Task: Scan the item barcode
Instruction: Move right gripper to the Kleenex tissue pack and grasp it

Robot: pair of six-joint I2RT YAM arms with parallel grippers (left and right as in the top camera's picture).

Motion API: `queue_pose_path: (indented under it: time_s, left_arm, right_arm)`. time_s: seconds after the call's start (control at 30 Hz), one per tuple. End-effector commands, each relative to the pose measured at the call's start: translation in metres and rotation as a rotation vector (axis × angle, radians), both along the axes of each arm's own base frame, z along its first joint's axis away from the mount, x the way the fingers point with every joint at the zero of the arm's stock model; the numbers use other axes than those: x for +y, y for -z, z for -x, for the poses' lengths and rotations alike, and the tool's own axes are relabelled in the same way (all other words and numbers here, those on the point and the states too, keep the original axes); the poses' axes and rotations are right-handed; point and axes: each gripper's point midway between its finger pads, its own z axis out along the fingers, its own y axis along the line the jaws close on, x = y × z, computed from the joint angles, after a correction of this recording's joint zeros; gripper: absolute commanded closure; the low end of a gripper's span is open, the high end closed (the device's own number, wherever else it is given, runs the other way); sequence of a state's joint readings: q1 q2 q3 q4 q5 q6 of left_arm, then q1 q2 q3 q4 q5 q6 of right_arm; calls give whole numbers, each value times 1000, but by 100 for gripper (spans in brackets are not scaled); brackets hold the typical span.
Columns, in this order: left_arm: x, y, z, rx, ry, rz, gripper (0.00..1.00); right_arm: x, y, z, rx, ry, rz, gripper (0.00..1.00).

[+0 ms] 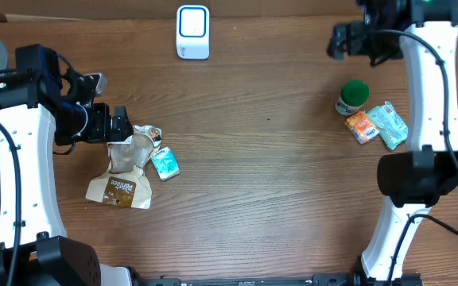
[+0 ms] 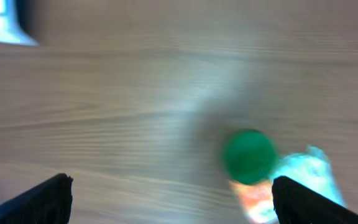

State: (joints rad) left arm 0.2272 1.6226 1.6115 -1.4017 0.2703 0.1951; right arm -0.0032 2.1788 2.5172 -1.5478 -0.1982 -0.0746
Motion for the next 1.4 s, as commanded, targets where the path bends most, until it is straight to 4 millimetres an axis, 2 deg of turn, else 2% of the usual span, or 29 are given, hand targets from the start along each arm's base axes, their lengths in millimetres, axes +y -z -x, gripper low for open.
queue_pose_path:
  time_s: [0.0, 0.1, 0.23, 0.27, 0.4, 0.57, 0.77, 0.93, 1.13, 1.23, 1.37]
  left_arm:
    - [-1, 1, -1, -6, 25, 6, 0]
    - [-1, 1, -1, -6, 25, 6, 1]
    - [-1, 1, -1, -6, 25, 6, 0]
    - [-1, 1, -1, -6, 25, 6, 1]
    - [-1, 1, -1, -6, 25, 6, 0]
    - [-1, 1, -1, -6, 25, 6, 0]
    - [-1, 1, -1, -6, 25, 6, 0]
    - [-1, 1, -1, -6, 25, 6, 0]
    - [-1, 1, -1, -6, 25, 6, 0]
    - [-1, 1, -1, -6, 25, 6, 1]
    - [-1, 1, -1, -6, 25, 6, 1]
  right_arm:
    - [72, -43, 15, -31, -149, -346, 0]
    - [103, -38, 25, 11, -221, -403, 3]
    - [151, -12, 46, 117, -307, -398, 15]
    - [170, 2, 56, 161, -343, -388, 22]
    - [213, 50, 80, 278, -361, -316, 27]
    - [267, 116, 120, 416, -354, -294, 35]
    - [322, 168, 159, 448, -371, -308, 49]
    - [351, 188, 176, 421, -373, -320, 50]
    - [376, 193, 174, 290, -384, -277, 56]
    - [381, 201, 174, 278, -369, -262, 59]
    - [382, 221, 179, 315, -358, -244, 60]
